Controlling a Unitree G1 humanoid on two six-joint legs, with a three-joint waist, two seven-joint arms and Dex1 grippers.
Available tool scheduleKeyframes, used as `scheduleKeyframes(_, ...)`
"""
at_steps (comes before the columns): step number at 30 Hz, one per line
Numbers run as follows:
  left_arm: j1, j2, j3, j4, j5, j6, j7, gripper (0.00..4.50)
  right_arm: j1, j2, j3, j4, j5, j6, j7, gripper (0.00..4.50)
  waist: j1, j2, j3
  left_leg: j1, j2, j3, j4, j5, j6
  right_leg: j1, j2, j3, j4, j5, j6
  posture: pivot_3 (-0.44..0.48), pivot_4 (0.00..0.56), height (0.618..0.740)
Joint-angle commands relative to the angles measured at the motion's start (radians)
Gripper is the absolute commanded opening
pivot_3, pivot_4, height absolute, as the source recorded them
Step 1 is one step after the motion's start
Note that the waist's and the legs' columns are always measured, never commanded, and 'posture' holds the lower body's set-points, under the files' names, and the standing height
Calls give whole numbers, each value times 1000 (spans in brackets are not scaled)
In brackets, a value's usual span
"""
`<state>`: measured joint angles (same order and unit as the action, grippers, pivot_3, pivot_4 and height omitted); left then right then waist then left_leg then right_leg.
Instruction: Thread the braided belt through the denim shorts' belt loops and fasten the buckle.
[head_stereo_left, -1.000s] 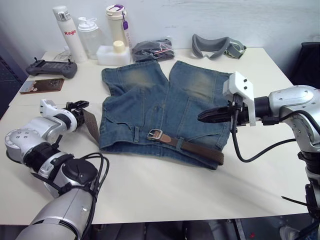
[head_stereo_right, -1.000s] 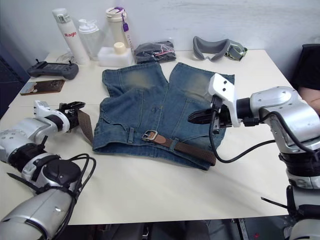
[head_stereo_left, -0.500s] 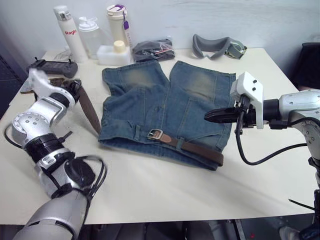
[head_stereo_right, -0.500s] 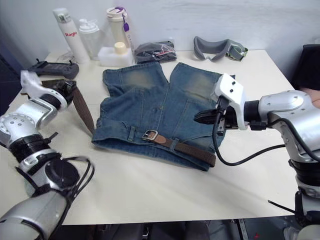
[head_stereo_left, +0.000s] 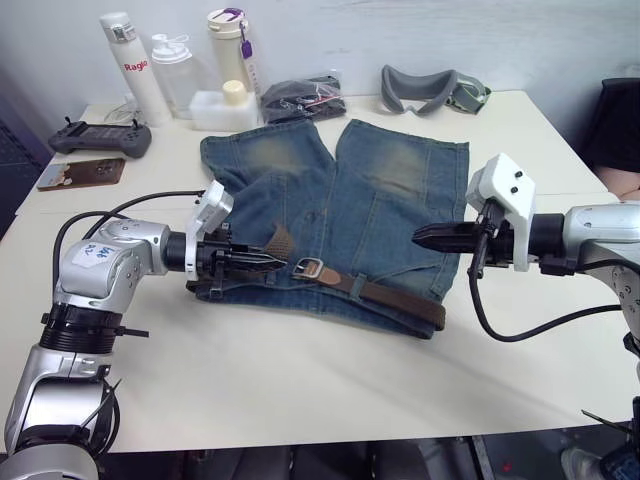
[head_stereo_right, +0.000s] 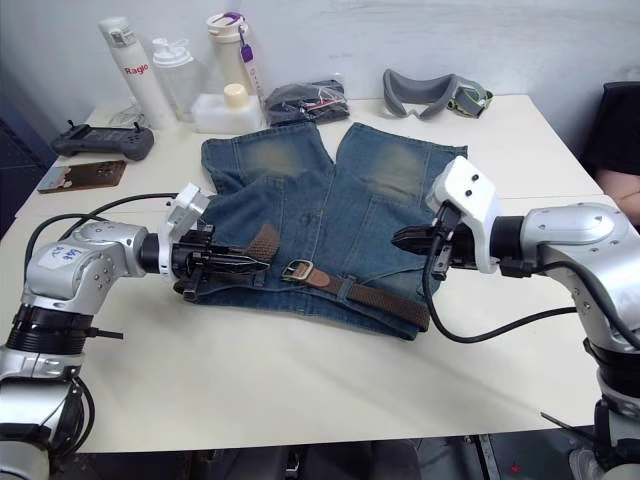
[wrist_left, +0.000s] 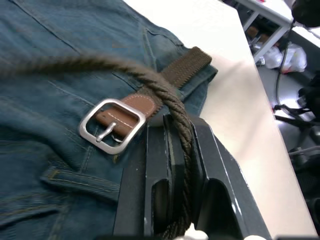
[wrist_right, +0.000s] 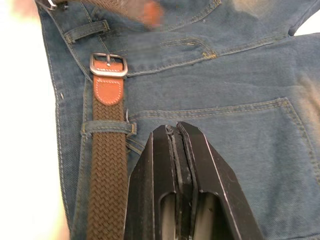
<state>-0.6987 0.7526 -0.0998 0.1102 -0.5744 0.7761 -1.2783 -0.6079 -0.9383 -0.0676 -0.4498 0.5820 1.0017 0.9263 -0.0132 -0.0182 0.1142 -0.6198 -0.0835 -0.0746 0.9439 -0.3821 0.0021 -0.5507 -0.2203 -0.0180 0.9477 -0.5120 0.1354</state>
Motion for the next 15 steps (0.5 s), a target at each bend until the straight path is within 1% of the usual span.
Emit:
scheduleKeyframes(1, -91, -16, -69, 127, 80, -46, -60, 86, 13, 20, -66, -87, 51, 38, -64, 0, -1, 0, 0, 0, -1, 0, 0, 0, 0, 0, 0, 0, -1, 2, 3, 0, 150, 627)
scheduleKeyframes(3, -109, -5, -116, 170, 121, -62, -108, 86, 20, 31, -66, -104, 66, 48, -85, 0, -3, 0, 0, 0, 0, 0, 0, 0, 0, 0, 0, 0, -1, 4, 8, 0, 150, 627)
scheduleKeyframes(5, -124, 0, -152, 210, 164, -78, -137, 86, 23, 40, -60, -115, 76, 52, -103, 0, -7, 0, 0, 0, 0, 0, -1, 0, 0, 0, 0, 0, -1, 4, 9, 0, 150, 627)
scheduleKeyframes(6, -134, -1, -159, 229, 177, -81, -147, 906, 23, 44, -54, -117, 77, 49, -111, 0, -10, 0, 0, 0, 0, 0, -1, 0, 0, 0, 0, 0, -1, 4, 9, 0, 150, 627)
scheduleKeyframes(7, -142, -1, -162, 242, 183, -77, -158, 1148, 22, 47, -48, -117, 76, 44, -116, 0, -14, 0, 0, 0, 0, 0, -1, 0, 0, 0, 0, 0, -1, 4, 9, 0, 150, 627)
scheduleKeyframes(9, -154, 0, -157, 257, 198, -85, -159, 1944, 16, 53, -29, -112, 67, 28, -125, 0, -17, 0, 0, 0, 0, 0, -1, 0, 0, 0, 0, 0, -1, 4, 9, 0, 150, 627)
scheduleKeyframes(10, -161, 0, -153, 267, 210, -91, -153, 2423, 14, 54, -17, -109, 58, 15, -127, 0, -17, 0, 0, 0, 0, 0, -1, 0, 0, 0, 0, 0, -1, 4, 9, 0, 150, 627)
scheduleKeyframes(11, -173, 2, -143, 286, 229, -111, -133, 2784, 12, 50, 3, -104, 40, -5, -125, 0, -17, 0, 0, 0, 0, 0, -1, 0, 0, -1, 0, 0, -1, 4, 9, 0, 150, 627)
scheduleKeyframes(13, -201, 4, -108, 323, 249, -138, -86, 3657, 10, 41, 35, -90, 6, -44, -119, 0, -16, 0, 0, 0, 0, 0, -2, 0, 0, -1, 0, 0, -1, 4, 9, 0, 150, 627)
scheduleKeyframes(15, -230, 9, -42, 336, 212, -110, -73, 4482, 6, 39, 57, -70, -20, -80, -114, 0, -16, 0, 0, 0, 0, 0, -2, 0, 0, -1, 0, -1, -1, 4, 9, 0, 150, 627)
